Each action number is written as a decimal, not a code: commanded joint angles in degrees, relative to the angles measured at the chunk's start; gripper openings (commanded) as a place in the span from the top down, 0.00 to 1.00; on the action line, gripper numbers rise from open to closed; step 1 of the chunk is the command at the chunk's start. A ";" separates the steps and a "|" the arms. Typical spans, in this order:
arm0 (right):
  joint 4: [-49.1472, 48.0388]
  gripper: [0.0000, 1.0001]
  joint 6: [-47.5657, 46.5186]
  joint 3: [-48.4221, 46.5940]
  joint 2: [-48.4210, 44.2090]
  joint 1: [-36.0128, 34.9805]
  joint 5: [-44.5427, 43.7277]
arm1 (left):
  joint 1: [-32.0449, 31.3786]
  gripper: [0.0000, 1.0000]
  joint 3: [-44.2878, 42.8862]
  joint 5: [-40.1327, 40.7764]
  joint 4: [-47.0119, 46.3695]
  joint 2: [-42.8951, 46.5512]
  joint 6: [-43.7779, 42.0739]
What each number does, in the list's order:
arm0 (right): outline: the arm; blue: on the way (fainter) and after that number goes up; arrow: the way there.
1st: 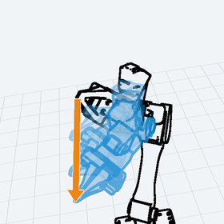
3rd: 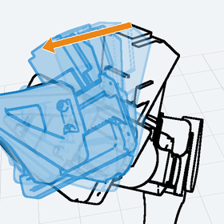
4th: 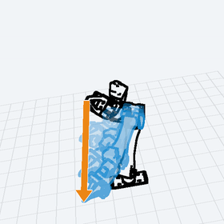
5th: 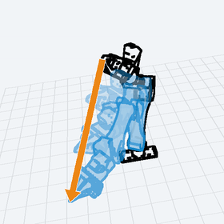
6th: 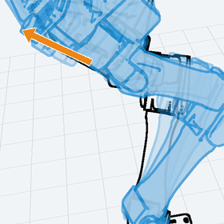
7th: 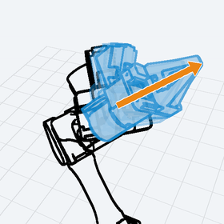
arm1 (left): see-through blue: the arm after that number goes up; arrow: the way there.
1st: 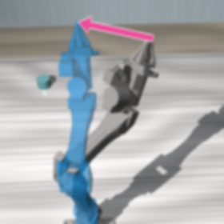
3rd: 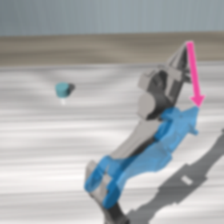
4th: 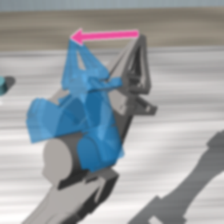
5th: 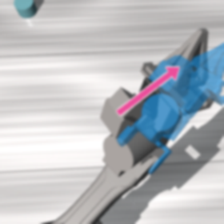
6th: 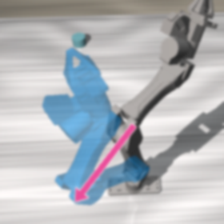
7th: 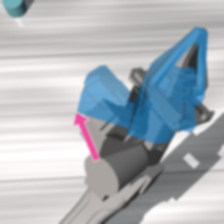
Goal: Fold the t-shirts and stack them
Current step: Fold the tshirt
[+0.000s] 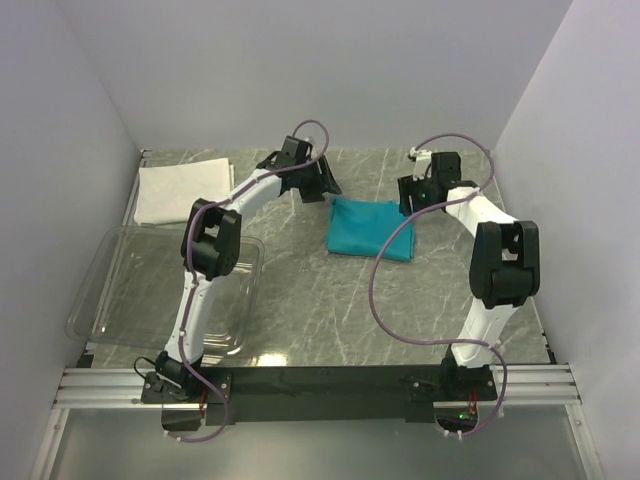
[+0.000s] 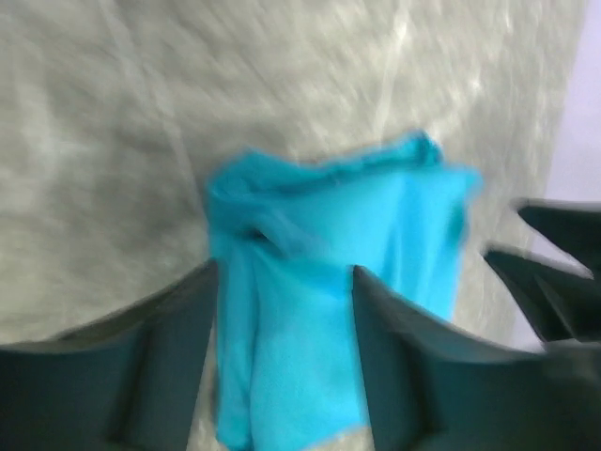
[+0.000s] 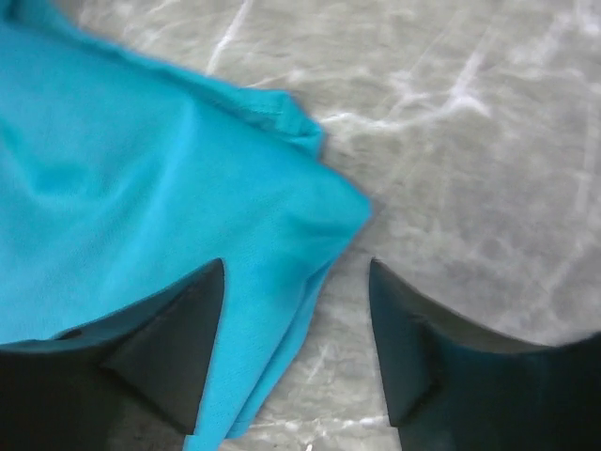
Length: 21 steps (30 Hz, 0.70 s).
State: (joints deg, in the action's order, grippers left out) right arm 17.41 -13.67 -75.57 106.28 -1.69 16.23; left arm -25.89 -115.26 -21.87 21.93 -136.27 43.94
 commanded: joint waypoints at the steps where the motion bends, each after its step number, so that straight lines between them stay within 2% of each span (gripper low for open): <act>1: -3.35 0.29 7.69 -3.09 -2.29 0.20 -9.01 | 0.40 0.34 -3.74 13.20 1.44 4.94 -3.06; 3: -3.26 0.28 8.22 -2.57 -4.23 0.81 -7.19 | 0.40 0.32 -3.04 17.90 1.54 7.67 -6.66; 5: -0.90 0.30 6.13 -1.34 -7.31 1.43 0.42 | 0.40 0.33 0.97 19.85 -0.56 12.94 -9.56; 6: 1.20 0.34 0.54 -1.16 -7.92 3.26 6.82 | 0.40 0.33 3.18 18.63 -1.97 14.78 -10.36; 7: 6.53 0.37 -2.56 -1.16 -7.93 3.62 20.81 | 0.40 0.40 5.38 14.79 -3.29 17.93 -11.07; 8: 9.72 0.44 -5.72 -1.51 -7.41 3.71 25.82 | 0.40 0.47 9.40 11.27 -6.00 19.01 -11.07; 9: 13.58 0.62 -11.15 -2.29 -6.36 3.45 29.79 | 0.40 0.59 11.01 7.14 -6.98 19.72 -10.72; 10: 19.53 0.80 -12.16 -4.13 -3.74 3.02 32.78 | 0.14 0.92 12.68 1.88 -6.73 19.55 -9.42; 11: 21.42 0.91 -12.52 -4.58 -2.32 2.49 33.86 | -0.21 0.99 13.39 -2.09 -6.73 19.03 -9.23; 12: 23.27 1.00 -13.83 -4.76 -1.17 1.96 34.65 | -0.74 0.99 14.09 -3.95 -6.47 18.67 -8.62; 16: 23.90 1.00 -12.96 -1.78 0.24 0.46 33.60 | -4.16 0.99 15.86 -9.23 -9.45 14.30 -7.47; 21: 21.71 1.00 -9.19 0.42 0.68 -0.32 31.50 | -4.96 0.99 9.80 -9.96 -10.50 6.29 -3.43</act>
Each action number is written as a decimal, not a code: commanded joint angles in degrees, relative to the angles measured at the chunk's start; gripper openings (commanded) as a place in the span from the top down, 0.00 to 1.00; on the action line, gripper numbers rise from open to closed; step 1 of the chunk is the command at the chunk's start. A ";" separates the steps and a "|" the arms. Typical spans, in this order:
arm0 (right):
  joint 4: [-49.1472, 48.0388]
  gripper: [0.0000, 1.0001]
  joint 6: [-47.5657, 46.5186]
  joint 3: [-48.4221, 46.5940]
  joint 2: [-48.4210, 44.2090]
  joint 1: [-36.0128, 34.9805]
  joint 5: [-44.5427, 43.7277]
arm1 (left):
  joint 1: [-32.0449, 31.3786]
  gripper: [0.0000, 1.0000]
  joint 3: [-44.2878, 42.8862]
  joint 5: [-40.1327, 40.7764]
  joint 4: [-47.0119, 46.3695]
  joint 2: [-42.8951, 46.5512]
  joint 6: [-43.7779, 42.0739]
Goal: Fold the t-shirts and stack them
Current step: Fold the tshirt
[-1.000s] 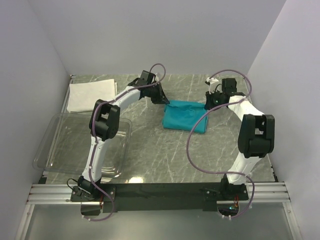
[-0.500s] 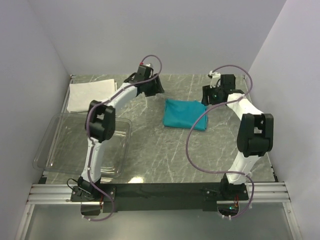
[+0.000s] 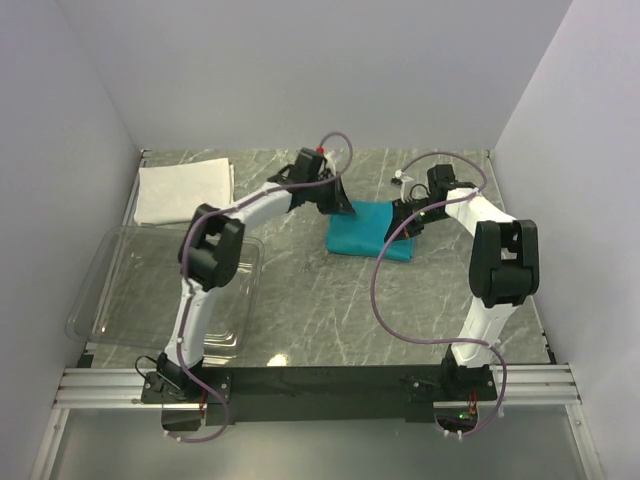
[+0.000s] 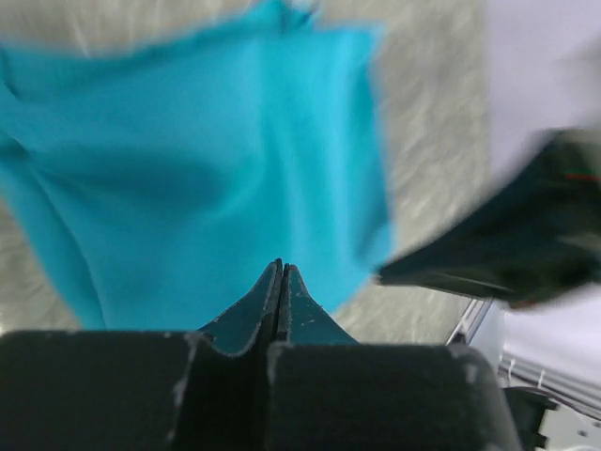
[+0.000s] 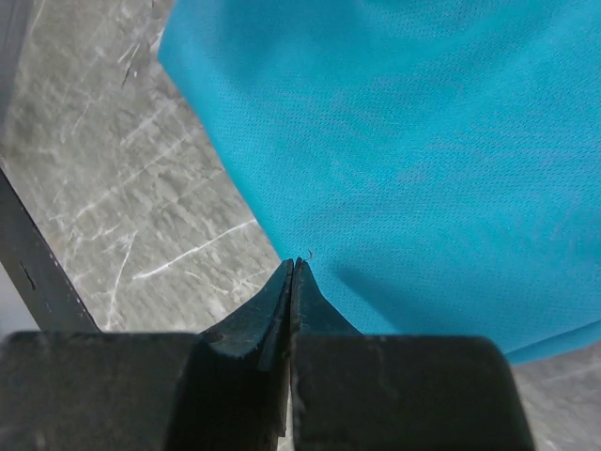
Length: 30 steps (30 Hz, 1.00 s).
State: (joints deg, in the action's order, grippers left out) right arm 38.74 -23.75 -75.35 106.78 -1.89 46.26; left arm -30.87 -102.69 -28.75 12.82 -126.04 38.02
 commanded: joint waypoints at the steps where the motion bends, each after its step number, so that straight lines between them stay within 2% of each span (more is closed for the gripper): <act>1: -0.50 1.00 1.24 0.55 0.35 -0.48 0.86 | -0.06 1.00 -4.69 -2.89 -1.31 -6.13 3.19; 8: -2.45 1.00 5.11 0.56 3.25 -1.27 -5.04 | 0.81 1.00 -12.52 5.54 2.82 -13.00 5.74; 15: -2.35 1.00 6.26 0.29 5.54 -1.36 -10.22 | 2.75 1.00 -9.63 3.36 -3.67 -13.18 9.97; 19: -1.65 1.00 6.43 -0.32 6.60 -1.36 -11.63 | 3.10 0.96 -9.71 1.59 -5.70 -13.35 11.46; 27: -0.42 1.00 5.29 0.55 6.07 -1.80 -12.25 | 3.63 0.85 -14.72 7.81 -2.28 -16.69 13.57; 30: 0.10 1.00 4.50 0.82 4.58 -1.80 -10.76 | 4.33 0.86 -15.78 10.54 0.00 -17.05 13.75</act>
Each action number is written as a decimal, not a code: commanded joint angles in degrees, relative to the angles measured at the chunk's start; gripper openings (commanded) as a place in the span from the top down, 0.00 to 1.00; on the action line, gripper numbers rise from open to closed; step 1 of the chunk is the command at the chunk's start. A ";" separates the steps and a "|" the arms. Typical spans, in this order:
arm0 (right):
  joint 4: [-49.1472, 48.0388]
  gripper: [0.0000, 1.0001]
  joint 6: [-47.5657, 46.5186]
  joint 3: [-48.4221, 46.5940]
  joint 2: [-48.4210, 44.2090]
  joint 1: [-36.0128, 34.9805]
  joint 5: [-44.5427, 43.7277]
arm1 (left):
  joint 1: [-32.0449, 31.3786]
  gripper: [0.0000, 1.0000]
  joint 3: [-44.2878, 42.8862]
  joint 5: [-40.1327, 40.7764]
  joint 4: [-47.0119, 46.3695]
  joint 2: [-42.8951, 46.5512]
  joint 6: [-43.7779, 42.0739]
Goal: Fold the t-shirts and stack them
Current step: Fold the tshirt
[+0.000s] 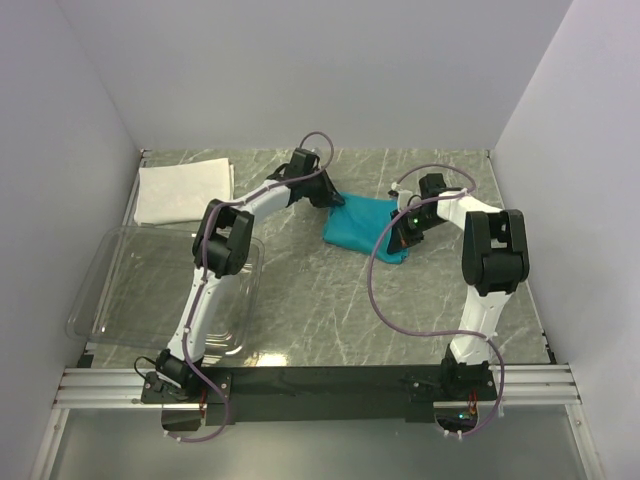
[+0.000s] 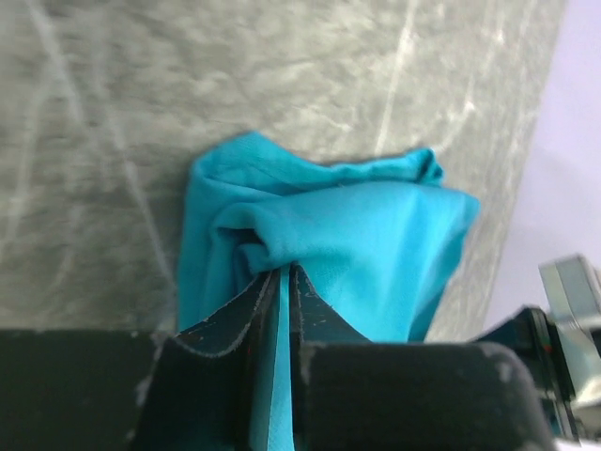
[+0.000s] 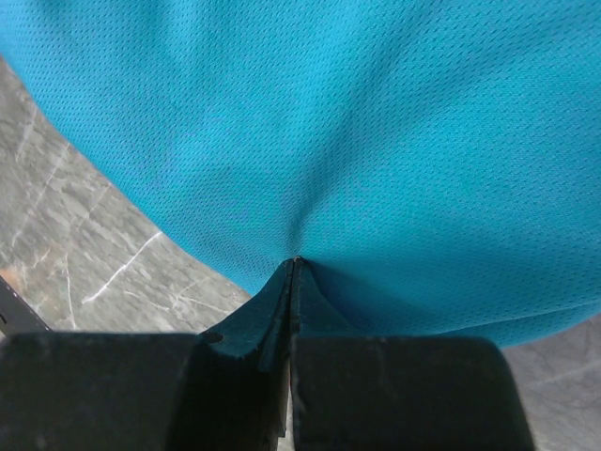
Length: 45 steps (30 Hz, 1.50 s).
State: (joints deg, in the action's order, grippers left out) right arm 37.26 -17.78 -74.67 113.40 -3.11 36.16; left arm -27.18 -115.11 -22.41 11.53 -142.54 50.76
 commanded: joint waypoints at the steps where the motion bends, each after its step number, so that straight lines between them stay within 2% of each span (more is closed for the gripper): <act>1: 1.94 1.00 -1.82 0.06 -2.48 -0.49 -0.05 | 0.72 0.86 -3.45 4.83 2.61 -0.55 0.83; 3: 2.21 0.98 -2.43 -0.38 -4.50 -0.23 2.23 | 1.07 0.85 -2.50 7.46 3.41 0.94 -0.22; 5: 2.56 0.94 -2.61 -1.08 -6.69 0.82 5.05 | 1.34 0.81 -0.30 7.47 0.19 3.13 -1.19; 6: 2.30 0.92 -2.17 -2.22 -7.31 1.53 6.10 | 1.34 0.77 1.80 7.21 -1.15 5.49 -1.71; 10: 0.55 0.87 2.64 -6.53 -7.85 4.69 10.50 | 1.34 0.70 3.49 3.18 -3.53 10.08 -6.02; 13: -4.28 0.85 11.32 -9.17 -6.45 5.57 5.36 | 1.34 0.64 8.31 -0.86 -5.64 14.91 -7.61; 16: -5.27 0.85 19.94 -13.55 -0.06 5.49 0.33 | 1.08 0.64 13.59 -4.73 -7.23 18.78 -8.48; 22: -7.46 0.85 26.91 -18.92 6.55 5.31 0.23 | -0.50 0.64 20.18 -11.07 -7.49 20.46 -8.84; 26: -6.94 0.85 28.85 -22.87 9.64 4.70 -1.53 | -1.38 0.65 20.54 -10.20 -5.56 18.09 -8.49; 30: -6.67 0.85 28.77 -24.29 11.22 3.91 -4.17 | 0.28 0.62 21.50 1.45 -4.23 18.61 -5.86; 34: -6.93 0.85 28.86 -24.29 12.10 3.55 -4.26 | 3.27 0.59 22.13 6.76 -8.10 19.49 -1.64; 39: -7.11 0.85 28.33 -24.47 12.45 3.55 -4.61 | 4.50 0.58 13.87 5.45 -9.24 15.37 -1.10; 45: -7.02 0.85 28.07 -25.34 13.60 3.55 -5.31 | 5.47 0.58 9.12 1.33 -13.72 12.11 -0.31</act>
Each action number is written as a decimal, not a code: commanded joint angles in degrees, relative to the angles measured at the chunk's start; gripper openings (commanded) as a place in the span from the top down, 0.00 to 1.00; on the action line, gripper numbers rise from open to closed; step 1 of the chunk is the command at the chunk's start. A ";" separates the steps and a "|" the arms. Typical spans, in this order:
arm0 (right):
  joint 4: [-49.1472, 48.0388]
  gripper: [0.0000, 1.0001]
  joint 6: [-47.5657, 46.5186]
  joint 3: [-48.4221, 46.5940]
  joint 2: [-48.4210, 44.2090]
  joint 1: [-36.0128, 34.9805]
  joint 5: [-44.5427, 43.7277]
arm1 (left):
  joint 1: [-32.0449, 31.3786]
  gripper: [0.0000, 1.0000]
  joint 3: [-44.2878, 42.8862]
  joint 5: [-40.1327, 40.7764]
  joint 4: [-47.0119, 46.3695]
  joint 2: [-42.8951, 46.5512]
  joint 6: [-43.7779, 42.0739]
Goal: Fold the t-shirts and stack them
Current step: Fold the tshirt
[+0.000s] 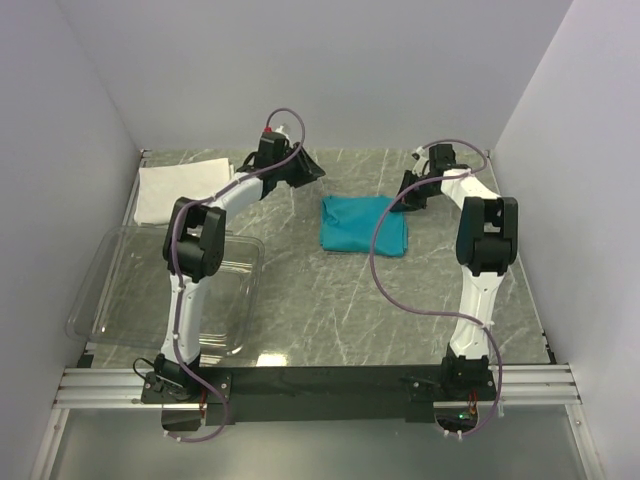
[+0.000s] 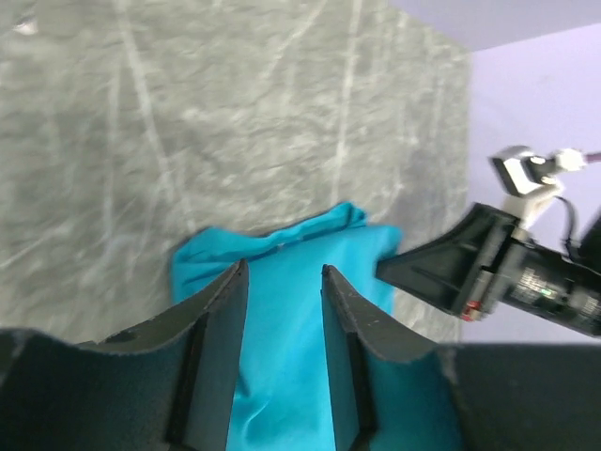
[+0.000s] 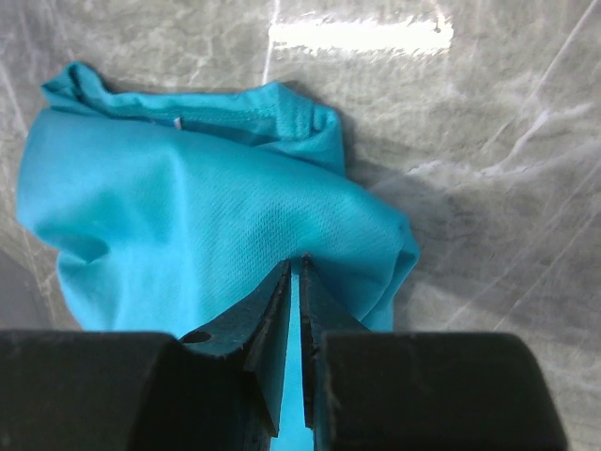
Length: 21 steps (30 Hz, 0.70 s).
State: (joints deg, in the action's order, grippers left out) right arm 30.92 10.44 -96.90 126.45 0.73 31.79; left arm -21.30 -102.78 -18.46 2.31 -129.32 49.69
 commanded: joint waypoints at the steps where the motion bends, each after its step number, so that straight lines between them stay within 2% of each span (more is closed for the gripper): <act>1: -0.77 0.85 -0.24 -3.03 0.37 -0.21 -1.03 | -0.41 0.59 -3.13 -3.94 -4.76 -1.03 0.32; 5: -0.16 0.85 -0.68 -3.64 0.46 -0.12 -1.03 | -0.58 0.63 -2.43 -6.06 1.46 0.64 -3.01; 8: 0.37 0.85 -0.68 -4.35 0.81 -0.20 -1.12 | -1.11 0.63 -0.33 -4.05 7.09 2.48 -5.47; 13: 0.46 0.85 -0.77 -4.44 0.90 -0.12 -1.29 | -1.38 0.59 3.02 -3.78 8.68 3.11 -4.69; 21: 0.28 0.81 -0.94 -3.65 0.46 -0.12 -2.26 | -3.13 0.58 -0.22 -5.71 7.63 -1.11 -2.85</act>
State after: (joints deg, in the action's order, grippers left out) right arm 31.31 10.13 -98.94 126.93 0.73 30.37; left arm -23.44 -99.92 -22.52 11.09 -129.67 46.33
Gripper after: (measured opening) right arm 0.188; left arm 0.420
